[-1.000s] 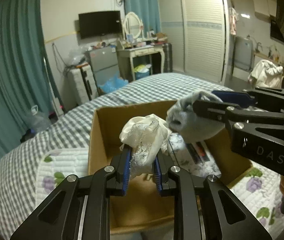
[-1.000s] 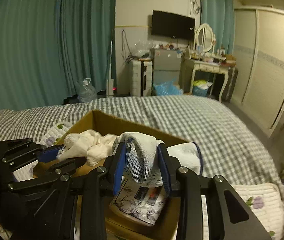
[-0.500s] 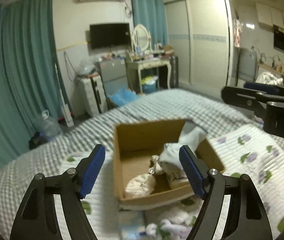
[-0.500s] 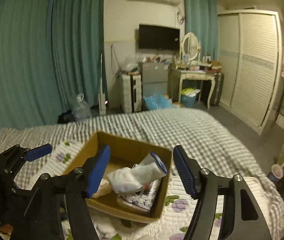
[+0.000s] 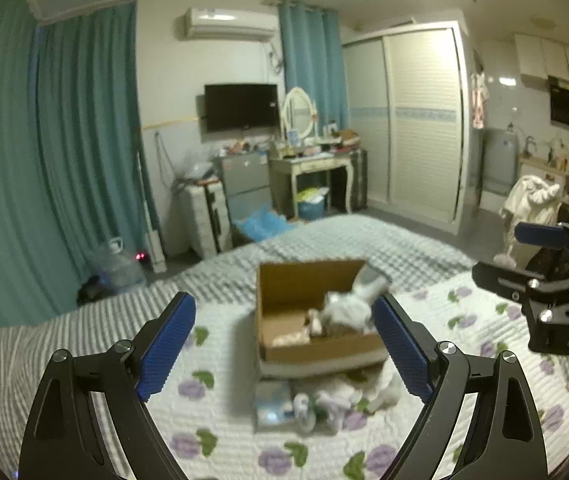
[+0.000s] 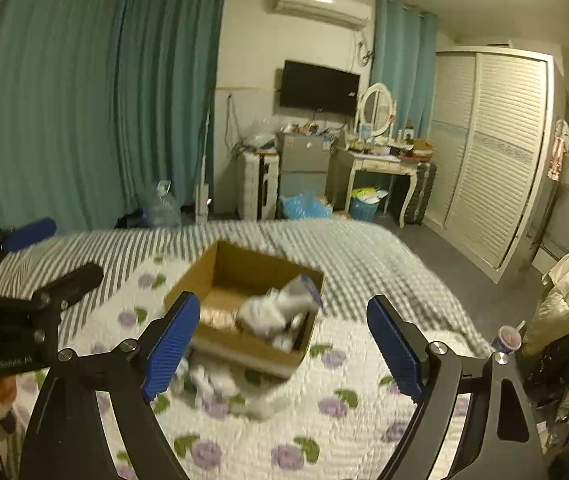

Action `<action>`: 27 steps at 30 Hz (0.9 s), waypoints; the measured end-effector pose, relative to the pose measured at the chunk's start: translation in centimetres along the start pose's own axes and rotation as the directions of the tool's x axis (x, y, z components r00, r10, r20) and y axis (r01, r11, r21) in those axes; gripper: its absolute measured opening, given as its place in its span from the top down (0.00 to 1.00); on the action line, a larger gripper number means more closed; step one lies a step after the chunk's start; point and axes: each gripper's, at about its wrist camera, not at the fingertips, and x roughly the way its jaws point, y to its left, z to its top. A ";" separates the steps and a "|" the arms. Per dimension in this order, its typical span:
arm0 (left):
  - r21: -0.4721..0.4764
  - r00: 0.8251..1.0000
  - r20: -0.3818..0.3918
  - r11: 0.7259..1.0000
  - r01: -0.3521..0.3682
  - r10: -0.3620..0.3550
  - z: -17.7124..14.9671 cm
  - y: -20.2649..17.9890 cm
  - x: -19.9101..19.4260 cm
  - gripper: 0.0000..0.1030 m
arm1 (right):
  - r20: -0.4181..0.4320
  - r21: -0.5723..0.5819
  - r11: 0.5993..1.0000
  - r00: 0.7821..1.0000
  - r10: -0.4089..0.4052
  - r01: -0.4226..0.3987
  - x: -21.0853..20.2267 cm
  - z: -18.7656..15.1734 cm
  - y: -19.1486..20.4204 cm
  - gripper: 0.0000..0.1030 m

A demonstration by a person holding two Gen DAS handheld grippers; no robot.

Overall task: Organize soft objects
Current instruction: 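Grasp the white-and-green plush toy with the left tool while the right tool grasps a white ball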

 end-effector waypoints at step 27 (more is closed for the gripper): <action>0.019 0.963 -0.268 1.000 -0.007 0.012 -16.1 -1.7 13.7 0.11 | -0.424 -0.082 0.980 0.896 0.132 -0.183 21.7 -16.8 1.7 0.17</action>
